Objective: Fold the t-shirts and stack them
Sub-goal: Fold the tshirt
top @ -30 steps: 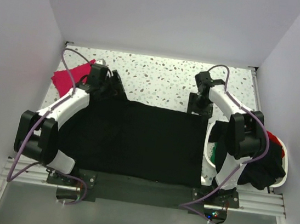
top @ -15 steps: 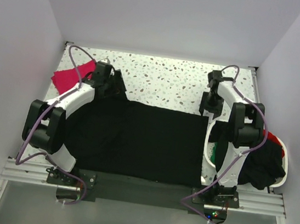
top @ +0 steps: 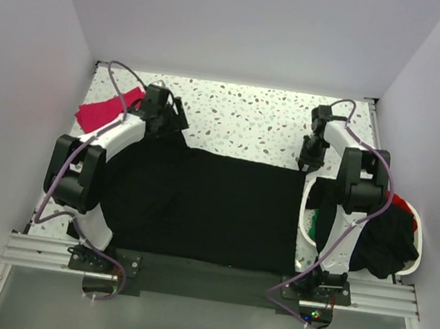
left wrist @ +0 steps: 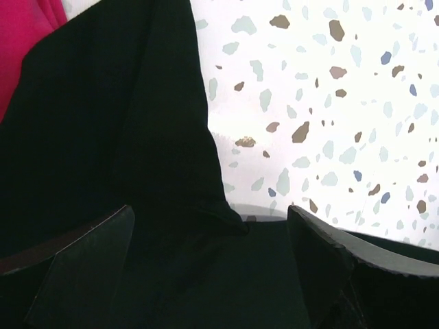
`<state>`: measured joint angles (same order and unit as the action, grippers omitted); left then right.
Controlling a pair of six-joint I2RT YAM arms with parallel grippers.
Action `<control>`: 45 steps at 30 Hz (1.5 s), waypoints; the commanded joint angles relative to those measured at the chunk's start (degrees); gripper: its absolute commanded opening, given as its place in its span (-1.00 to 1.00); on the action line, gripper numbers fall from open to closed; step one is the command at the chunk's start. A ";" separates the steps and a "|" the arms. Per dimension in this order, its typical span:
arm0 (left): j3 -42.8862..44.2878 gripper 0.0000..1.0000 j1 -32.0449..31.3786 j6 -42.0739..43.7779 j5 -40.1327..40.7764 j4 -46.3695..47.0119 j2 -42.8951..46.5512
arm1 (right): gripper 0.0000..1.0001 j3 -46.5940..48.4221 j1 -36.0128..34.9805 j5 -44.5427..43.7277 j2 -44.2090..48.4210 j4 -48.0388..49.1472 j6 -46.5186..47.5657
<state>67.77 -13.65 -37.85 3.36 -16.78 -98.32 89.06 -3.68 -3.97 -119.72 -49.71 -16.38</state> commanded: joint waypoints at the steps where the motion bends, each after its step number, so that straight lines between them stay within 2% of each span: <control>1: 4.73 0.96 -0.24 1.02 2.09 2.80 -2.82 | -0.40 -0.64 0.17 2.12 -0.78 1.55 0.65; 3: 7.71 0.95 -0.15 0.76 2.88 1.93 -4.68 | -0.58 -0.81 0.17 2.47 -0.86 1.46 0.74; 10: 16.25 0.83 2.40 -1.53 6.83 -0.27 -14.17 | -0.90 -1.34 0.17 3.88 -0.16 0.93 0.12; 14: 20.03 0.68 4.59 -2.50 7.63 -0.54 -18.30 | -0.92 -0.99 0.17 3.88 0.28 0.58 -0.05; 18: 25.73 0.47 4.68 -1.27 9.82 -0.28 -22.95 | -0.92 -0.81 0.17 5.90 0.19 0.85 -0.14; 24: 30.40 0.26 4.68 -1.09 11.24 1.39 -27.53 | -0.92 -0.99 0.17 8.80 0.10 1.37 -0.14; 34: 33.48 0.13 4.69 -0.91 12.46 1.66 -31.05 | -0.92 -0.37 0.17 10.12 -1.30 1.11 0.12; 42: 37.35 -0.05 4.77 -0.91 12.11 1.04 -35.09 | -0.94 -0.29 0.17 9.59 -0.87 0.32 0.30; 45: 37.70 -0.18 4.77 -0.74 12.55 0.96 -35.53 | -0.94 -0.20 0.17 9.59 -0.60 -0.12 0.30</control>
<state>103.07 -9.02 -39.35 14.46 -17.19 -133.21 88.73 -3.20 4.14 -119.87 -49.23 -16.40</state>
